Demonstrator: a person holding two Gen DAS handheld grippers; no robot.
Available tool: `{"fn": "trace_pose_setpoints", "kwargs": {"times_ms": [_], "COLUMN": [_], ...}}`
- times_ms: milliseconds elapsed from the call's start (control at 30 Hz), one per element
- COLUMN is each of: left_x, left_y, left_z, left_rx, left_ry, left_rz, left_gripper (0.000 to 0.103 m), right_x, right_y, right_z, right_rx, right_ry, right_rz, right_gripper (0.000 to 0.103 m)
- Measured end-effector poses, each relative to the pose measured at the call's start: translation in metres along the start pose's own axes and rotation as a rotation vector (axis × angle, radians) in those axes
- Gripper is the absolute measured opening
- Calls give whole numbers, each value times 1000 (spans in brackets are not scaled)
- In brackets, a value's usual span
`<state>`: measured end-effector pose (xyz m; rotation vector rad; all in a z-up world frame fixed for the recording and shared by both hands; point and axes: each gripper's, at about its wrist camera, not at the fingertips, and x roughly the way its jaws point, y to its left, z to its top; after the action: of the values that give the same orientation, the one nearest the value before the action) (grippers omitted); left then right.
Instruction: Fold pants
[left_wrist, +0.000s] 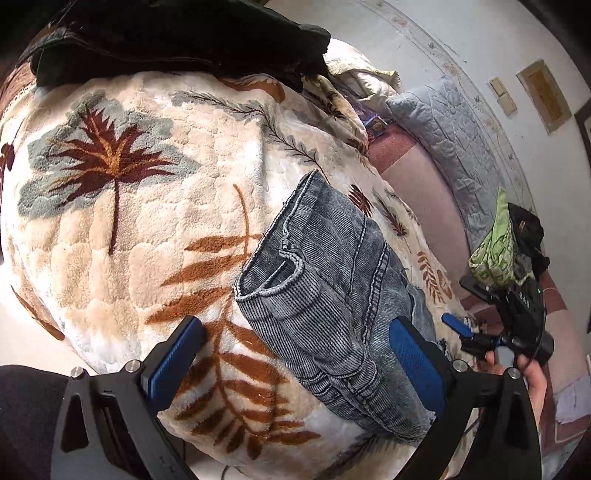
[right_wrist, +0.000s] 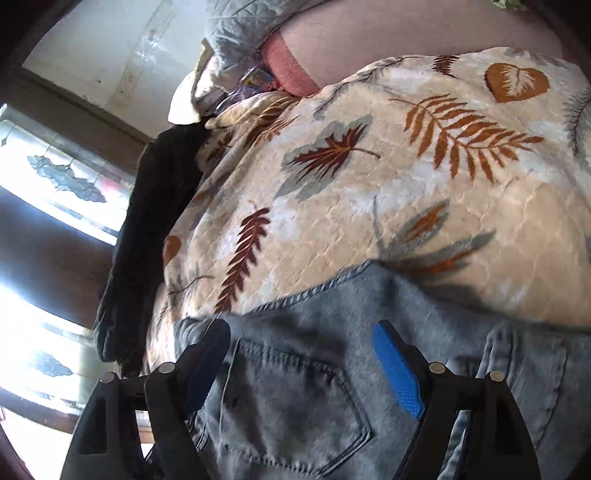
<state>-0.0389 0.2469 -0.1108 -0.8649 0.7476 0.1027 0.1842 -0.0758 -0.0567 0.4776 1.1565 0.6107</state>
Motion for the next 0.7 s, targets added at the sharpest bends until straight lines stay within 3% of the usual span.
{"fn": "trace_pose_setpoints", "kwargs": {"times_ms": [133, 233, 267, 367, 500, 600, 700], "left_x": [2, 5, 7, 6, 4, 9, 12], "left_y": [1, -6, -8, -11, -7, -5, 0], "left_z": [0, -3, -3, -1, -3, -2, 1], "left_rx": [-16, 21, 30, 22, -42, -89, -126], "left_ry": [-1, -2, -2, 8, 44, 79, 89], "left_rz": [0, 39, 48, 30, -40, -101, -126], "left_gripper": [100, 100, 100, 100, 100, 100, 98], "right_x": [-4, 17, 20, 14, -2, 15, 17], "right_y": [12, 6, 3, 13, 24, 16, 15], "right_z": [-57, -92, -99, -102, -107, -114, -117], "right_rx": [-2, -15, -24, -68, -82, -78, -90], "right_ry": [53, 150, 142, 135, 92, 128, 93], "right_rz": [91, 31, 19, -13, 43, 9, 34], "right_gripper": [82, 84, 84, 84, 84, 87, 92]}}
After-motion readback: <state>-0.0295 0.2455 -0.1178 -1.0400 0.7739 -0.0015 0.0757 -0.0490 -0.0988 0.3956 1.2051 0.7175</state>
